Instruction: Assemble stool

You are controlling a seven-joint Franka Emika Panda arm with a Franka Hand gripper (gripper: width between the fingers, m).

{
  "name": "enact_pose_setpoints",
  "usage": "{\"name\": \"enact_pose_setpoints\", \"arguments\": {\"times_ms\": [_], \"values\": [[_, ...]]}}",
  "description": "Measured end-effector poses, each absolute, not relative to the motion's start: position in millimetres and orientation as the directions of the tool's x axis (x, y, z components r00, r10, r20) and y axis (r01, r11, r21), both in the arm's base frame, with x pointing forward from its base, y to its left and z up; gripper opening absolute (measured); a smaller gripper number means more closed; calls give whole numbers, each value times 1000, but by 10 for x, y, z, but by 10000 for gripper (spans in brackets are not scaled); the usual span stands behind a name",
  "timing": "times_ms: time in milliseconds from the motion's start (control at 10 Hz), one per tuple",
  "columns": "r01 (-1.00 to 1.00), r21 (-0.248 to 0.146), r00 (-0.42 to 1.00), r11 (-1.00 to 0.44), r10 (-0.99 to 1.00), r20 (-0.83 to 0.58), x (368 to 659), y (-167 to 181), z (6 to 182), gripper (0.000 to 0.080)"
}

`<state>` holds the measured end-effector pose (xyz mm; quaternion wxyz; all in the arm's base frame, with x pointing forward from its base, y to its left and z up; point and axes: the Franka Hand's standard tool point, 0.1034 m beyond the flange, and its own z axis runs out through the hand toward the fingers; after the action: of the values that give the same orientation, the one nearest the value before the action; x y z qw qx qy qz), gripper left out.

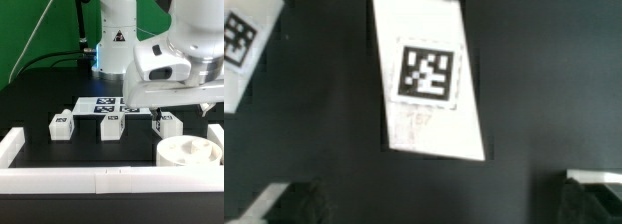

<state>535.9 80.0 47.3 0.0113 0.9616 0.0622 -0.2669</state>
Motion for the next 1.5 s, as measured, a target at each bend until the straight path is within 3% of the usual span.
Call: {"name": "enact_pose_setpoints", "arguments": {"times_ms": [300, 600, 700, 1000, 1300, 1500], "values": [[140, -5, 616, -990, 91, -783, 5173, 813, 363, 649], [143, -10, 446, -990, 73, -892, 5096, 829, 293, 649], [142, -11, 468, -990, 77, -880, 5160, 842, 232, 649], [146, -10, 481, -989, 80, -873, 5170, 844, 314, 649], [189, -67, 558, -980, 163, -814, 5284, 852, 443, 649], [207, -89, 574, -974, 194, -796, 5242, 837, 420, 649]]}}
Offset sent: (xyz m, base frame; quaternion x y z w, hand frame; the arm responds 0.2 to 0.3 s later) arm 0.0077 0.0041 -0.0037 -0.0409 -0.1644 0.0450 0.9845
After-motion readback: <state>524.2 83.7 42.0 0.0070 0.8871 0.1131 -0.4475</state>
